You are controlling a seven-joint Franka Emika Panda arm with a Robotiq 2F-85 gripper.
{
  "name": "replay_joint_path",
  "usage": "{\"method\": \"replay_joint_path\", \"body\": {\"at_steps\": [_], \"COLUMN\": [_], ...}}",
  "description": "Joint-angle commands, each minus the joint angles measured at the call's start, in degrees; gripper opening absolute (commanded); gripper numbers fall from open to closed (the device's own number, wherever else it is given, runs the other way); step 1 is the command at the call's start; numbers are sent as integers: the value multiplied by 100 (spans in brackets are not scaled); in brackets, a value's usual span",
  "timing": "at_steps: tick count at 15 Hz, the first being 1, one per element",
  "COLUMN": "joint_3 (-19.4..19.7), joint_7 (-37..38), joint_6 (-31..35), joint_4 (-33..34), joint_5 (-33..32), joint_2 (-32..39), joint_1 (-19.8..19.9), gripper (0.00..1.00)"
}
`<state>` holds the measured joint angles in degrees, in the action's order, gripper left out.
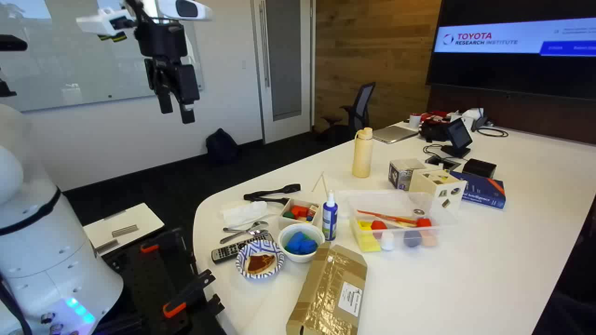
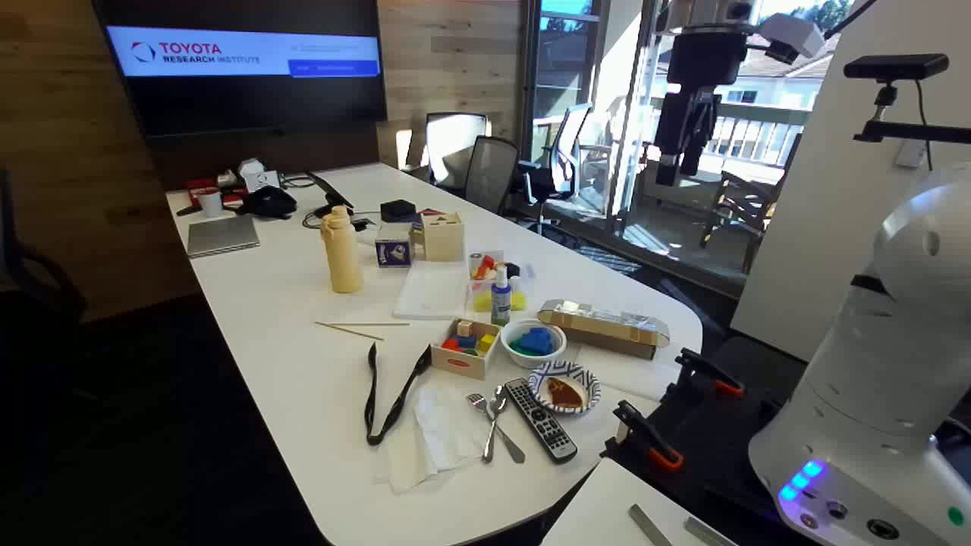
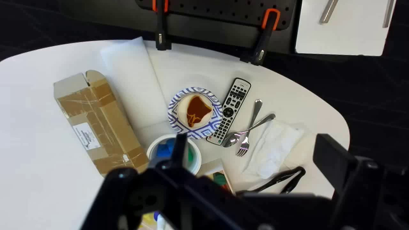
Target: Pick up the spoon, use it to stir the blocks in the white bowl then place the spoon back
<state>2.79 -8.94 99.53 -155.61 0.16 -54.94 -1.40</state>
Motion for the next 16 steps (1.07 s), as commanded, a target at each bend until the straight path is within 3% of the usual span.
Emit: {"method": "replay_joint_path", "body": {"at_steps": [1, 3, 7, 9, 12, 16], "joint_3": [14, 69, -117, -365, -887, -1781], "joint_7": [16, 102, 545, 779, 1505, 3288], "joint_6": [-10, 498, 2531, 3532, 4441, 5230], "joint_4": [11, -150, -416, -543, -373, -35], "joint_5": [-12, -4, 547, 784, 899, 535], "joint_2": [3, 334, 1473, 2154, 3342, 4934], "joint_1": [-21, 62, -165, -352, -518, -409], "gripper": [100, 100, 100, 100, 100, 100]}}
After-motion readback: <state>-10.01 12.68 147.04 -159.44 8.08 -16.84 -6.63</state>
